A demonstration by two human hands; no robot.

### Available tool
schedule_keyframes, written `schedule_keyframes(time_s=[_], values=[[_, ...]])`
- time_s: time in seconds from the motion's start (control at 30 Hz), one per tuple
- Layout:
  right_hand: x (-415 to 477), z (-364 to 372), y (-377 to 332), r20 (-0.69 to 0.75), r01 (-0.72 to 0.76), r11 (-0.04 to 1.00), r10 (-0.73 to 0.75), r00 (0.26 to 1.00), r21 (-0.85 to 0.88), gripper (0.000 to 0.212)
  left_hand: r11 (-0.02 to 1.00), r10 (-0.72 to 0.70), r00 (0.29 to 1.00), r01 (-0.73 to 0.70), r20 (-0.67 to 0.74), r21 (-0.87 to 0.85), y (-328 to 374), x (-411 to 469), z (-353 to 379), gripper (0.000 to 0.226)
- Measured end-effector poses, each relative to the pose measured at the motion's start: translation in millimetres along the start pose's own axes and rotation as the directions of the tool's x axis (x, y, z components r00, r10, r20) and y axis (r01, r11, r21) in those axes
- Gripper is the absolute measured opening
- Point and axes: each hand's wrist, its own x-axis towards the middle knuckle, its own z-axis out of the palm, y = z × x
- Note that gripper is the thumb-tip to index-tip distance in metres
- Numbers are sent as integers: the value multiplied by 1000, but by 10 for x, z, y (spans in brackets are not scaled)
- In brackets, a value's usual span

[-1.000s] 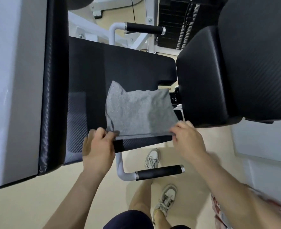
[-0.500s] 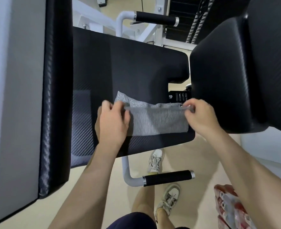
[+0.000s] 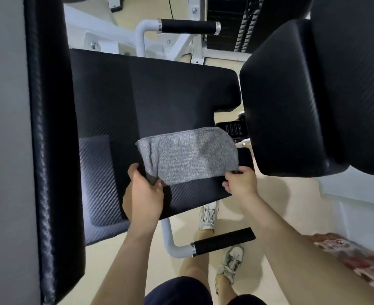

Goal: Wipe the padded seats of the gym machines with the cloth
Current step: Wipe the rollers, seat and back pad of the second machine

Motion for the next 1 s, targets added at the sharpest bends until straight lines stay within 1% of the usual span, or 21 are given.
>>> schedule_keyframes(time_s=[0.03,0.07,0.1,0.13,0.2,0.27,0.33,0.4,0.43,0.47,0.5,0.57,0.63,0.73,0.8,0.83,0.87,0.93,0.97,1.0], values=[[-23,-31,-6,47,-64,990,59,997,122,15,999,-21,999,21,31,-24,14,-8,-10,56],[-59,-66,-33,98,-113,975,96,991,193,13,997,-37,998,40,56,-59,4,6,9,48],[-73,-85,-48,142,-152,956,119,983,249,13,995,-37,996,44,79,-91,-1,3,30,40],[-88,-108,-74,166,-181,943,138,976,281,15,993,-6,996,16,87,-115,5,1,46,32],[-18,-66,-84,129,-187,933,154,980,308,22,983,40,994,-22,97,-182,23,-16,64,22],[28,-21,-101,68,-185,902,172,983,391,19,956,37,994,-5,105,-292,63,-64,71,20],[8,-47,-57,70,-209,837,202,977,506,18,863,12,992,54,128,-502,84,-122,76,16],[-71,-214,97,95,-235,776,222,970,585,19,722,-10,984,130,178,-680,135,-262,64,26],[-123,-338,205,109,-249,739,233,966,626,19,654,-8,978,163,209,-739,174,-360,67,31],[-202,-487,314,128,-261,700,238,963,665,20,607,5,971,187,240,-772,212,-472,75,35],[-268,-642,445,145,-264,658,231,962,705,21,590,27,963,202,268,-782,254,-601,83,39],[-394,-981,719,137,-239,594,211,968,769,23,599,86,945,204,316,-774,308,-866,149,49],[-506,-1340,971,83,-190,560,210,974,806,24,646,140,926,182,350,-741,335,-1141,266,58],[-645,-1929,1404,-35,-110,542,251,967,833,20,721,270,880,83,390,-688,429,-1614,485,62],[-735,-2356,1726,-122,-48,571,255,959,819,15,760,371,827,-9,422,-650,523,-1956,669,62],[-759,-2567,1904,-171,-6,583,248,954,812,18,778,411,794,-48,449,-627,593,-2142,765,63],[-802,-2768,2071,-217,35,585,244,945,810,22,793,443,761,-85,474,-604,663,-2323,873,64],[-906,-3141,2392,-292,104,563,256,921,820,20,807,504,702,-175,503,-564,817,-2683,1124,64],[-944,-3327,2554,-326,141,545,260,909,827,24,805,533,667,-210,520,-554,905,-2870,1266,64],[-992,-3508,2694,-355,180,534,245,902,826,35,801,556,632,-233,540,-552,998,-3058,1412,61]])
